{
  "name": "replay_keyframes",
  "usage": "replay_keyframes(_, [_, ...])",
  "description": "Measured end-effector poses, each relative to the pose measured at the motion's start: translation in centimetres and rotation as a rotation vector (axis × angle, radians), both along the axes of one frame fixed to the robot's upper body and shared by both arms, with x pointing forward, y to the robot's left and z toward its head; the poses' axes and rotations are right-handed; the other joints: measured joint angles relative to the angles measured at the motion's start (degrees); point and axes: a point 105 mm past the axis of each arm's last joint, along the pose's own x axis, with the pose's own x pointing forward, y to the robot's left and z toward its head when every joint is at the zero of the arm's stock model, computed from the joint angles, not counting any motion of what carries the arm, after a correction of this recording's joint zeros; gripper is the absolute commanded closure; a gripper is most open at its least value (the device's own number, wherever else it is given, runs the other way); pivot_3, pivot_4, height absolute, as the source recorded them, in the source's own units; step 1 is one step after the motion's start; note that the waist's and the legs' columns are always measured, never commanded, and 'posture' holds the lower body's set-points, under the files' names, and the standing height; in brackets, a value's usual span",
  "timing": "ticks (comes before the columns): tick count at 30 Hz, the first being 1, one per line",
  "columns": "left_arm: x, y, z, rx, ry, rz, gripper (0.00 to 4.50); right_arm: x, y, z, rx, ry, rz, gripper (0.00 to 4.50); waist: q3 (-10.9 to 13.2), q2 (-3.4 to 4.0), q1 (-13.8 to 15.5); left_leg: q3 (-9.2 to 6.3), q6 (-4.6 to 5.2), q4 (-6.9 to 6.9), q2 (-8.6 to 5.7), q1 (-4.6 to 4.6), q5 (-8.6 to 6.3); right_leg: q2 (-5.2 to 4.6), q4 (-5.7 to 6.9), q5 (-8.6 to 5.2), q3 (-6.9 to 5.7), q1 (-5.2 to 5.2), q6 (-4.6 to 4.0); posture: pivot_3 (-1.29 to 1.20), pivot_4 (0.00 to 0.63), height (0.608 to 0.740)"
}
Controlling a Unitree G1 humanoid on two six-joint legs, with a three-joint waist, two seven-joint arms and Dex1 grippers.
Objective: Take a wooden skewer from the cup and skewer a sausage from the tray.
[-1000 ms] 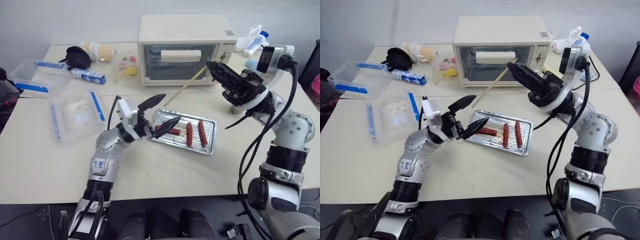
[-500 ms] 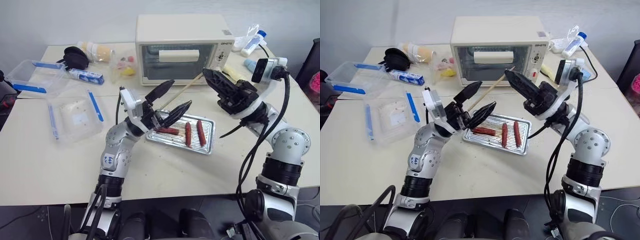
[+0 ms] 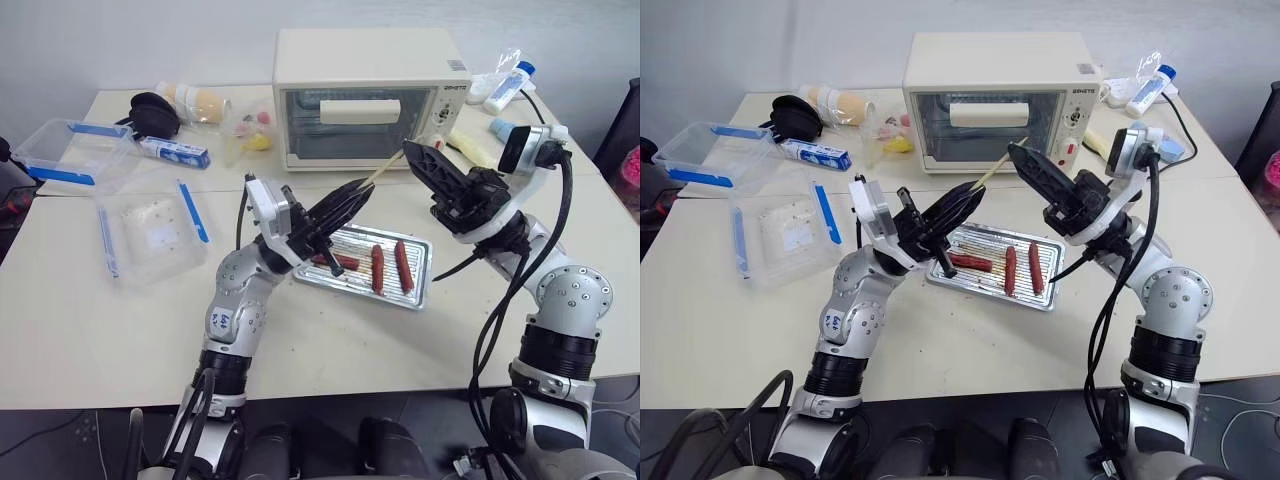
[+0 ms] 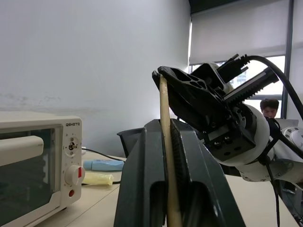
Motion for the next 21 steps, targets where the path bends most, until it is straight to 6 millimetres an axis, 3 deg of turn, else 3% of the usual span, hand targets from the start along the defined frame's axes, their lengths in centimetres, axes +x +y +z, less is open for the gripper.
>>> replay_keyframes(4, [0.4, 0.8, 0.7, -0.030, 0.000, 0.044, 4.50, 0.2, 0.1, -1.5, -0.044, 0.037, -0.014, 2.87, 0.01, -0.02, -0.01, 0.00, 0.00, -0.01, 0.01, -0.01, 0.00, -0.01, -0.02, 0.00, 0.00, 0.00, 0.00, 0.00, 0.150, 0.740])
replay_keyframes(9, [0.4, 2.4, 0.6, 0.021, 0.003, 0.075, 4.50, -0.1, -2.1, -1.9, -0.184, -0.016, -0.105, 1.29, 0.02, -0.03, 0.10, -0.03, 0.01, -0.05, 0.00, -0.05, -0.01, -0.01, -0.12, 0.00, -0.04, 0.00, 0.00, 0.00, 0.150, 0.740])
replay_keyframes(13, [-0.1, 6.8, -2.0, 0.143, 0.062, 0.157, 4.50, -2.2, -6.1, -7.1, -0.537, -0.005, -0.208, 0.02, 0.01, -0.04, 0.19, -0.06, 0.02, -0.23, 0.02, -0.12, -0.03, 0.03, -0.41, 0.00, -0.15, 0.01, 0.01, 0.00, 0.150, 0.740])
replay_keyframes(15, [-0.7, 9.3, -4.1, 0.210, 0.131, 0.199, 4.50, -4.2, -8.2, -10.8, -0.731, 0.017, -0.216, 0.02, 0.05, -0.10, 0.20, -0.08, 0.02, -0.22, 0.03, -0.13, -0.03, 0.06, -0.47, 0.02, -0.17, 0.02, 0.05, 0.00, 0.150, 0.740])
replay_keyframes(21, [-2.1, 14.1, -5.5, 0.262, 0.233, 0.293, 4.50, -7.0, -12.5, -13.5, -0.867, 0.019, -0.354, 0.02, 0.11, -0.21, 0.16, -0.01, 0.06, -0.13, -0.01, 0.20, -0.03, -0.08, -0.55, 0.10, 0.05, 0.26, 0.17, 0.00, 0.150, 0.740])
